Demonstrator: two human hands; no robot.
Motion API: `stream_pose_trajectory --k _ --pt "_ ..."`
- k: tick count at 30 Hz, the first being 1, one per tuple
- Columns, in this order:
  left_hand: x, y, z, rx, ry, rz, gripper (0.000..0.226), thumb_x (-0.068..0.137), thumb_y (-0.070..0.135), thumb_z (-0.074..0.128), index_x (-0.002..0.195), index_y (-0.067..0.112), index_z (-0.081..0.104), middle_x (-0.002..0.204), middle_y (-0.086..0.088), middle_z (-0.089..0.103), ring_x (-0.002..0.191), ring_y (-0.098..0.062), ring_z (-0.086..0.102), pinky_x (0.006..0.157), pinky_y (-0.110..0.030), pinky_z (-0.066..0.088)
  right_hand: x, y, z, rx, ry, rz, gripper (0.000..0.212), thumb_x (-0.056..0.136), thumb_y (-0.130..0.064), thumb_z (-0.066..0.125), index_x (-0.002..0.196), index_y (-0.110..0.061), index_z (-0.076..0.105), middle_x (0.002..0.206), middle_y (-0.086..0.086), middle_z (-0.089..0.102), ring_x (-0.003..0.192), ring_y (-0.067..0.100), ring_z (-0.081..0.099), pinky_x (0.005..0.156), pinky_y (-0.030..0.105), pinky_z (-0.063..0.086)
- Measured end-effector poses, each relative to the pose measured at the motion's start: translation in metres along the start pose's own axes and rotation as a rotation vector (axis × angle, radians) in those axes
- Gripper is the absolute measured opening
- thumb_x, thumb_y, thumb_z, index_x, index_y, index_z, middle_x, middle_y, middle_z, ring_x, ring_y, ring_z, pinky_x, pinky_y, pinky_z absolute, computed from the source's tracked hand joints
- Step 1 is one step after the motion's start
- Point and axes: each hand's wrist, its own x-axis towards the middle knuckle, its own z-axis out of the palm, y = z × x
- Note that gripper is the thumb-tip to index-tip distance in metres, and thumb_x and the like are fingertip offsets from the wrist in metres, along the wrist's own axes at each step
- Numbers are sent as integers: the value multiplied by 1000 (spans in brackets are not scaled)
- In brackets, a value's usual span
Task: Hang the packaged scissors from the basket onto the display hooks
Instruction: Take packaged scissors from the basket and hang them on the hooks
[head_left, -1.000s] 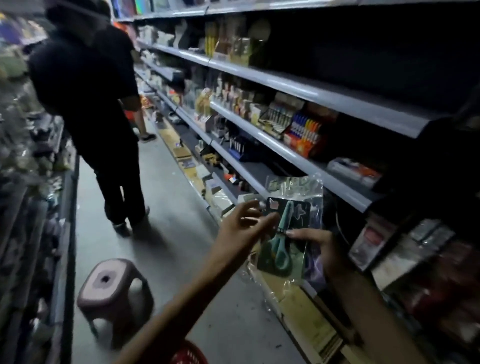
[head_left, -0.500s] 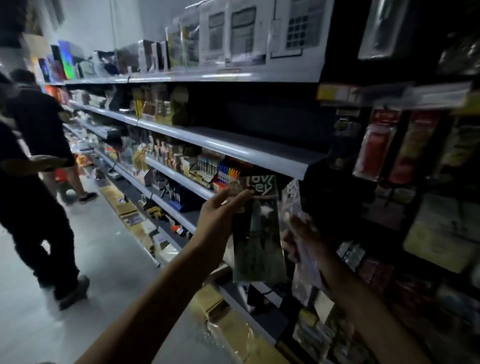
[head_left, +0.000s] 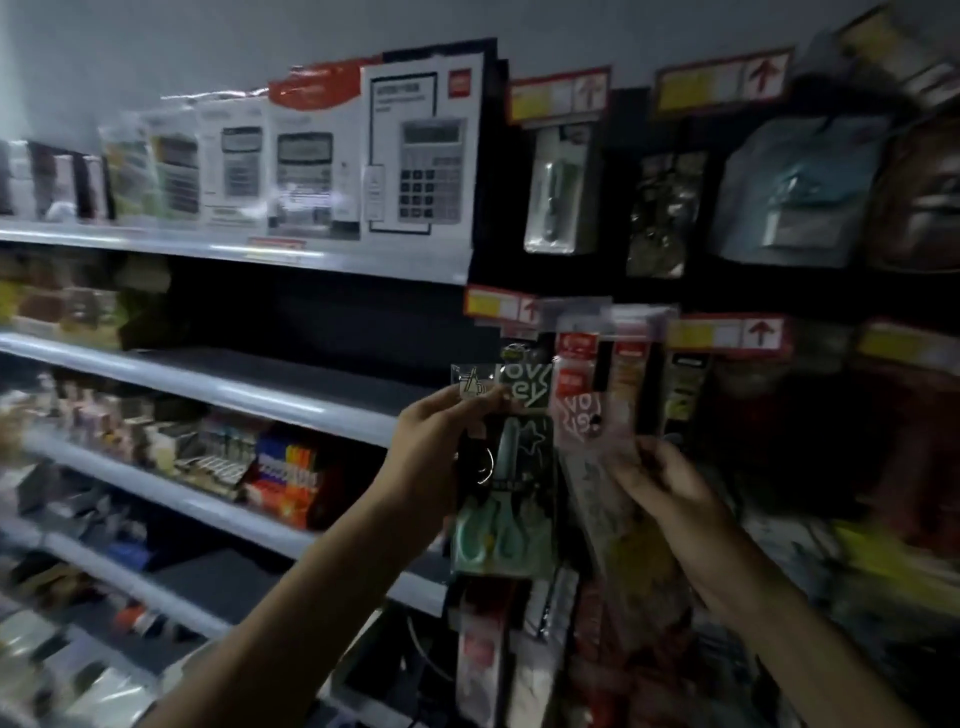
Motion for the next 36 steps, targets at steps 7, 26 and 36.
stream_pose_trajectory --k 7,26,36 --pt "46 26 46 -30 -147 31 25 93 18 70 107 -3 71 91 -22 73 74 -32 70 65 -40 58 12 -43 -52 -50 190 -69 60 78 -45 80 131 -29 57 129 -10 66 119 11 63 102 40 51" --pt "109 103 135 -33 -355 97 25 99 15 61 110 -6 69 47 7 60 40 -4 57 39 -15 43 71 -167 -80 -489 382 -260 12 101 -25 59 96 -21 69 106 13 71 100 32 66 76 35 47" --pt "138 116 159 23 -363 53 31 93 28 68 110 2 74 84 -12 69 64 -21 66 53 -28 51 110 -200 -93 -370 298 -113 51 68 -61 84 96 -19 79 92 3 79 86 21 74 81 30 58"
